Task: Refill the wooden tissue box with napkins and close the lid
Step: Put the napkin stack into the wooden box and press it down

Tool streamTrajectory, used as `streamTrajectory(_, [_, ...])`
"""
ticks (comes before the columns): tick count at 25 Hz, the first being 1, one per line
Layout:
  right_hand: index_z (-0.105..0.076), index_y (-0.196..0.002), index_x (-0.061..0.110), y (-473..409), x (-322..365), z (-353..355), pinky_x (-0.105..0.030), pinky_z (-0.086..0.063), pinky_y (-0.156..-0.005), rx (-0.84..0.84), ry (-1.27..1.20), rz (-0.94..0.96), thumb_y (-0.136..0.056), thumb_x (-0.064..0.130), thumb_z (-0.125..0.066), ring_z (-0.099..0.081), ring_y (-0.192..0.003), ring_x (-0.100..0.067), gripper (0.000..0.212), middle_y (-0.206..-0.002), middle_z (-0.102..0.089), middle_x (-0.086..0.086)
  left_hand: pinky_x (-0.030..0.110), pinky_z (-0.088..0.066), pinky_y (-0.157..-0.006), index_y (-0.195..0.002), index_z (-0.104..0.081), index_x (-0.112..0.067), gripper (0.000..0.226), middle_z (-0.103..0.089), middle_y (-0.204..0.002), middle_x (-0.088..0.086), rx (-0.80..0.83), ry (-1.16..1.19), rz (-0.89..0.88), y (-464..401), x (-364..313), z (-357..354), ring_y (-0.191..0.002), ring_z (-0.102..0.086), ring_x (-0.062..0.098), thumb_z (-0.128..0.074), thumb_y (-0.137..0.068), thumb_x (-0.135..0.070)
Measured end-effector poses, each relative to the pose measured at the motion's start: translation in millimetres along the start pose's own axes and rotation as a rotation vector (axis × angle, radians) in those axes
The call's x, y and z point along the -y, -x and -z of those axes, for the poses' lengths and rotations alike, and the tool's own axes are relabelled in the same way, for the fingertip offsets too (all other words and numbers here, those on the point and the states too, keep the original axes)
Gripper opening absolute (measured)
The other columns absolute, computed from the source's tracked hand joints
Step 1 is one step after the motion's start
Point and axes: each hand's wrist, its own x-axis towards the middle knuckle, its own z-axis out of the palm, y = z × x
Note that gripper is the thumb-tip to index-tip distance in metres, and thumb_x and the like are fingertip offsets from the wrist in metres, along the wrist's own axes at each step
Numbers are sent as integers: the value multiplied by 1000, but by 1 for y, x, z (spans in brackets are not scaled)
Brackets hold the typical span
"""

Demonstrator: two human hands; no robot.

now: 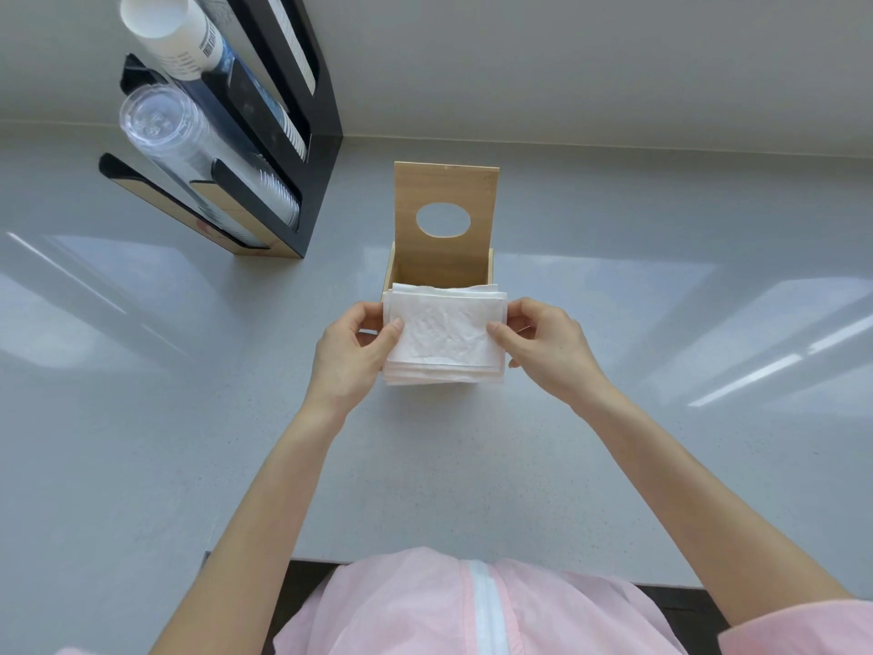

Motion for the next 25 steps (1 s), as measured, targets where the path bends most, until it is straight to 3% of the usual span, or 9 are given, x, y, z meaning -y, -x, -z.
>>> streamTrajectory(4, [-59,-89,18,-25,13,1,-15,-44,-57,-37,127,39,-87,19,-56,-56,-66,-8,4,-80,-60,6,41,-53,-76,-95,-50,-17,15,-61,-96,5,-30,-133,-50,-26,-15,3,-82,-60,24,-62,-85,-19])
streamTrajectory(7, [-58,-97,16,-42,20,-2,-31,-51,-68,-54,264,29,-86,21,-54,-60,-85,-22,13,-87,-62,2,32,-48,-70,-93,-50,-17,12,-59,-93,-1,-41,-287,-125,-44,-24,3,-75,-58,20,-60,-86,-20])
streamTrajectory(9, [-56,-100,13,-51,22,-4,-37,-48,-75,-57,426,15,-85,21,-51,-59,-94,-28,17,-94,-66,-1,27,-41,-69,-95,-53,-11,12,-59,-93,-1,-48,-377,-166,-52,-25,-1,-73,-58,20,-58,-87,-19])
streamTrajectory(12, [-54,-99,10,-60,24,-9,-37,-43,-71,-46,635,47,-85,17,-46,-55,-97,-30,17,-101,-66,-5,35,-45,-71,-96,-52,-5,14,-63,-96,8,-42,-584,-230,-59,-21,-10,-80,-59,29,-52,-90,-17])
streamTrajectory(15, [-43,-82,11,-65,25,-16,-29,-28,-51,-53,787,159,-84,6,-42,-42,-85,-25,5,-96,-62,-9,41,-41,-69,-97,-50,-4,13,-61,-100,14,-28,-802,-282,-63,-17,-17,-87,-56,37,-46,-90,-14])
streamTrajectory(18, [-35,-77,13,-70,24,-20,-28,-11,-43,-34,939,257,-84,2,-45,-46,-92,-26,16,-94,-63,-9,35,-30,-62,-98,-49,-6,11,-61,-99,12,-22,-961,-367,-67,-17,-22,-85,-55,36,-46,-89,-12])
streamTrajectory(20, [-33,-70,12,-74,23,-24,-28,-12,-45,13,1014,293,-82,1,-48,-48,-97,-27,22,-94,-65,-8,31,-25,-62,-97,-49,-7,10,-63,-96,11,8,-1108,-422,-71,-16,-25,-85,-55,33,-46,-89,-9])
streamTrajectory(22, [-37,-70,13,-75,23,-27,-28,-20,-57,76,1071,295,-79,-1,-51,-49,-102,-26,22,-96,-67,-7,30,-23,-64,-97,-49,-9,12,-65,-95,7,66,-1302,-456,-75,-14,-28,-90,-56,28,-49,-86,-6])
streamTrajectory(25, [-35,-66,14,-74,25,-32,-30,-20,-72,136,1153,294,-77,-2,-52,-49,-106,-26,26,-96,-69,-7,28,-22,-60,-95,-49,-10,20,-67,-94,5,144,-1470,-471,-80,-11,-35,-94,-56,25,-55,-80,0])
